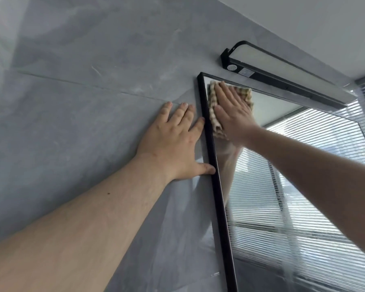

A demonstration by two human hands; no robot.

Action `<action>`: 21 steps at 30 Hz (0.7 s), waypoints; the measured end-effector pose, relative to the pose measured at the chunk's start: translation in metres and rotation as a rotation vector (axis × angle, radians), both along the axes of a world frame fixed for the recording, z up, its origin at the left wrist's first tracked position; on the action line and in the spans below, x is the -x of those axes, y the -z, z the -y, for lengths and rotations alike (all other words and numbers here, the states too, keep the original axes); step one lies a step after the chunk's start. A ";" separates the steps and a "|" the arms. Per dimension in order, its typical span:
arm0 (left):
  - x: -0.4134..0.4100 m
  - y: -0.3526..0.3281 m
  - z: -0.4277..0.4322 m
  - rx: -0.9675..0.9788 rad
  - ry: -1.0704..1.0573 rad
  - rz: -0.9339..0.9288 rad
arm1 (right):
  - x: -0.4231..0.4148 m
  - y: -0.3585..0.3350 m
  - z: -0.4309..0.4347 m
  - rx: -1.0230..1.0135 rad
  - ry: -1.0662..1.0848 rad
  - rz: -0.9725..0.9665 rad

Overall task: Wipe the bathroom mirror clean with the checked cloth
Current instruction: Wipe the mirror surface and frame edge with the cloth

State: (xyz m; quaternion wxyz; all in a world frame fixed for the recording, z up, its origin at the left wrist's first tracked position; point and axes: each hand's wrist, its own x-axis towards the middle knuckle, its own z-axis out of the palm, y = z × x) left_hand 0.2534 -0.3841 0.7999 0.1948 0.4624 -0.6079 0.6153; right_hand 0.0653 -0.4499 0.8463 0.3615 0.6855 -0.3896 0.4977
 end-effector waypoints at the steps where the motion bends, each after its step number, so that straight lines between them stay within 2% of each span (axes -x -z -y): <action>1: 0.000 0.000 0.000 -0.001 -0.005 0.001 | 0.003 -0.009 0.000 -0.014 -0.002 0.026; 5: 0.000 0.001 -0.002 -0.013 -0.020 -0.004 | 0.031 -0.010 0.006 -0.095 -0.049 0.158; 9: 0.000 0.000 -0.002 -0.009 -0.034 0.000 | 0.041 0.011 0.014 -0.090 -0.073 0.176; 13: 0.000 0.001 -0.001 -0.014 -0.033 -0.007 | 0.045 0.050 0.014 -0.053 -0.055 0.078; 21: 0.002 0.001 -0.003 -0.019 -0.036 -0.014 | 0.043 0.169 0.003 -0.064 -0.010 -0.173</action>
